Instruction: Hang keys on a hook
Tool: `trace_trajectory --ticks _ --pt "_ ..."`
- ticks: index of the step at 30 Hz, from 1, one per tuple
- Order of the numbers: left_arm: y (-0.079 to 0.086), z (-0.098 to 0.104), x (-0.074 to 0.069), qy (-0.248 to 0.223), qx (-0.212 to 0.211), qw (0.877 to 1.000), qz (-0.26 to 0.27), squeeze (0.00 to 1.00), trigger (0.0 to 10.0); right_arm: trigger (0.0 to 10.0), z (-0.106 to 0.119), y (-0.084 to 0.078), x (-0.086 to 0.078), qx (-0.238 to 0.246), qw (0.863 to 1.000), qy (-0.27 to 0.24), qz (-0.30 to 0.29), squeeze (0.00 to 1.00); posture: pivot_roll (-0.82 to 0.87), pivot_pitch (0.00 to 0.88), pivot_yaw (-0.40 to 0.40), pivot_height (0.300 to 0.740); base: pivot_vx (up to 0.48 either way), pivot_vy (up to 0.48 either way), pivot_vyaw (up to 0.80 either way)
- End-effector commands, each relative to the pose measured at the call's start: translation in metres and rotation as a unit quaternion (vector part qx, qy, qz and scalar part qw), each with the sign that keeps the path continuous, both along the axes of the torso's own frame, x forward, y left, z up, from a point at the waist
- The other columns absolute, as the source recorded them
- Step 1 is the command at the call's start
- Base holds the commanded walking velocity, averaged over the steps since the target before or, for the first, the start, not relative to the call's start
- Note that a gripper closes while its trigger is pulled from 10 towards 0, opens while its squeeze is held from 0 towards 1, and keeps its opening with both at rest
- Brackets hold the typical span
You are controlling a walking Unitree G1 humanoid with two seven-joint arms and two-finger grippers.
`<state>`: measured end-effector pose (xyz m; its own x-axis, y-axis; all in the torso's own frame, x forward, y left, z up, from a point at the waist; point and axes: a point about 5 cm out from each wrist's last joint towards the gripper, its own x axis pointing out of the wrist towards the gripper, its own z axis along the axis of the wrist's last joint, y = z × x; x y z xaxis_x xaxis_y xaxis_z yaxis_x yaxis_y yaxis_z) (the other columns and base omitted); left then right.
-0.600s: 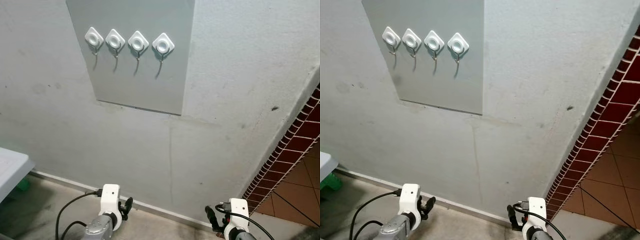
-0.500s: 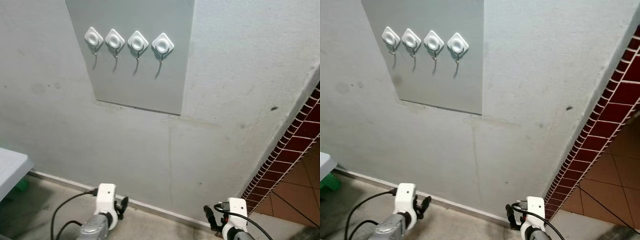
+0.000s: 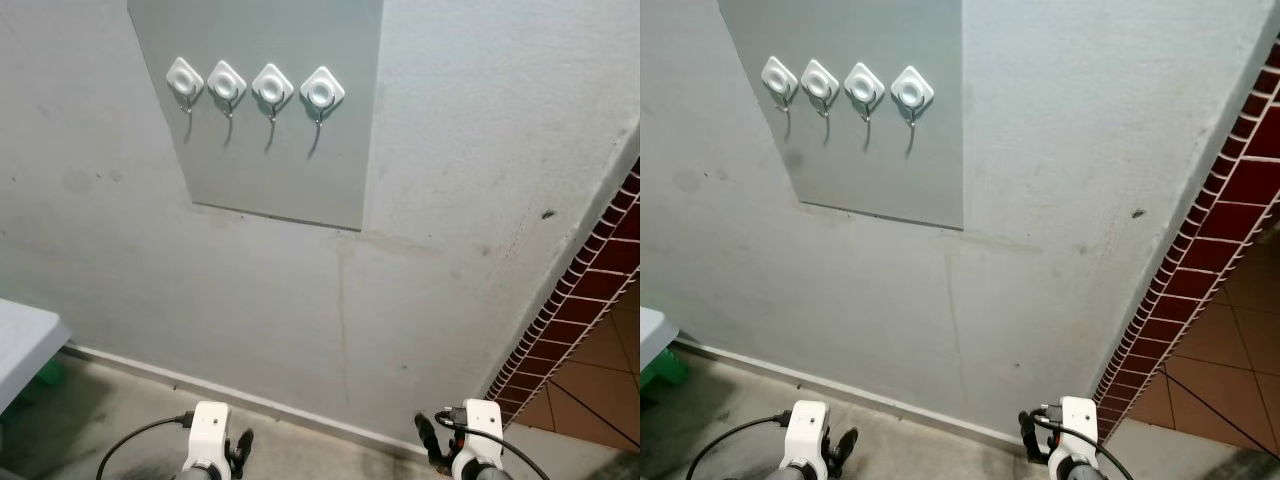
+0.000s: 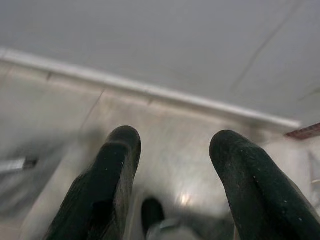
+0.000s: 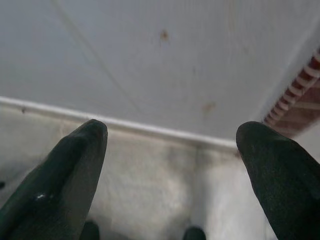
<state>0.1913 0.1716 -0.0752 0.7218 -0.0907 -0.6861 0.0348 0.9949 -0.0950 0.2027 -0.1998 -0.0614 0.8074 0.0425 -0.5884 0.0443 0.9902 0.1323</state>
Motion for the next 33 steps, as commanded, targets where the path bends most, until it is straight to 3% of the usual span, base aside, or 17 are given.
trace_trajectory --ticks 1,6,9,14,16,22,33 --pt "0.013 -0.010 -0.020 0.048 0.011 0.998 0.030 0.00 10.0 10.0 -0.010 0.003 -0.015 0.003 0.999 0.036 -0.007 0.00 0.06 0.000 0.073 0.740 0.000 0.000 0.00" --pt "0.016 -0.017 -0.036 0.081 0.019 0.996 0.029 0.00 10.0 10.0 -0.022 0.001 -0.036 -0.003 0.997 0.080 -0.007 0.00 0.08 0.000 0.068 0.740 0.000 0.000 0.00" --pt "0.016 -0.018 -0.037 0.084 0.019 0.996 0.031 0.00 10.0 10.0 -0.027 -0.001 -0.049 -0.006 0.994 0.105 -0.012 0.00 0.09 0.000 0.064 0.740 0.000 0.000 0.00" --pt "0.014 -0.017 -0.034 0.081 0.019 0.996 0.023 0.00 10.0 10.0 -0.030 -0.003 -0.057 -0.012 0.993 0.118 -0.011 0.00 0.09 0.000 0.060 0.740 0.000 0.000 0.00" --pt "0.013 -0.016 -0.030 0.074 0.019 0.997 0.023 0.00 10.0 10.0 -0.029 -0.002 -0.055 -0.011 0.993 0.115 -0.011 0.00 0.09 0.000 0.062 0.740 0.000 0.000 0.00" --pt "0.008 -0.004 -0.008 0.024 -0.004 1.000 0.015 0.00 10.0 10.0 -0.016 0.002 -0.029 0.002 0.999 0.053 -0.008 0.00 0.08 0.000 0.071 0.740 0.000 0.000 0.00" --pt "0.006 -0.003 -0.005 0.025 -0.002 1.000 0.007 0.00 10.0 10.0 -0.014 0.011 -0.020 -0.017 0.998 0.048 0.037 0.00 0.09 0.000 0.061 0.740 0.000 0.000 0.19"
